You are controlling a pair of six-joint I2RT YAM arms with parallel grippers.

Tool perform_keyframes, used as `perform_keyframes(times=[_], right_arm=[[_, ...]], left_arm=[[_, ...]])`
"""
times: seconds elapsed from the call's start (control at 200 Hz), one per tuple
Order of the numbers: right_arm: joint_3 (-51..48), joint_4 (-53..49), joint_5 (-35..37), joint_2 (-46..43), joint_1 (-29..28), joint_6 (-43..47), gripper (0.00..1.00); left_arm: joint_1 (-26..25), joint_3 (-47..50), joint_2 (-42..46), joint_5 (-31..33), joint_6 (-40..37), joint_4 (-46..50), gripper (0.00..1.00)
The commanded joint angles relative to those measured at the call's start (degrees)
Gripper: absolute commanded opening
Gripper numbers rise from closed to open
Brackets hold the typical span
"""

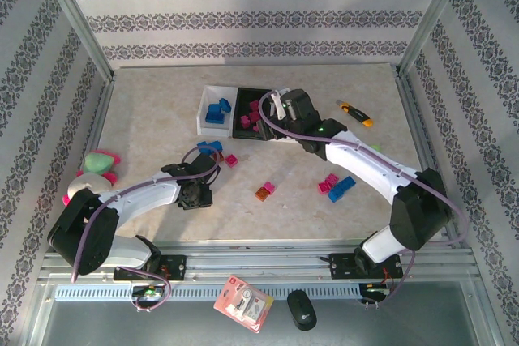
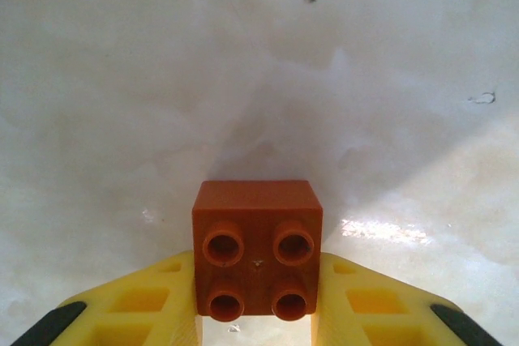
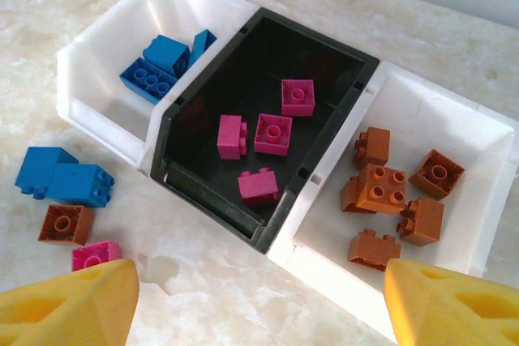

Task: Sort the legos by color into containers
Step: Pick up the lego from the middle-left of the table, then place the lego in the container.

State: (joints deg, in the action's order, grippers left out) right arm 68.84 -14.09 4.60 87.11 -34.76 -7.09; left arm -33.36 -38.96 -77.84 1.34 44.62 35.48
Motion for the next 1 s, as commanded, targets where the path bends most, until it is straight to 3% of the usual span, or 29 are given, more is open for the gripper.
perform_keyframes(times=[0.0,0.165,0.345,0.655,0.999], right_arm=[[-0.8,-0.6,-0.7,-3.9,-0.5,0.1,0.79],[-3.1,-1.0,0.0,-8.5,-0.6,-0.4,0.79],[-6.8,-2.3,1.2,-14.4,-0.4,-0.7,0.79],[-12.3,-5.8,3.6,-23.8,0.9,-1.6,0.79],[-16.9,-8.1,5.0,-30.3,3.3,-3.0,0.79]], left_arm=[[0.1,-3.4,1.1,1.5,-2.9,1.8,0.32],[0.1,-10.5,0.1,2.9,-7.1,1.3,0.32],[0.1,-22.9,-6.5,1.1,-12.1,-2.1,0.31],[-0.3,-49.4,-26.0,-3.7,-19.6,-5.0,0.31],[-1.5,-76.1,-47.8,-7.2,-21.2,-1.4,0.32]])
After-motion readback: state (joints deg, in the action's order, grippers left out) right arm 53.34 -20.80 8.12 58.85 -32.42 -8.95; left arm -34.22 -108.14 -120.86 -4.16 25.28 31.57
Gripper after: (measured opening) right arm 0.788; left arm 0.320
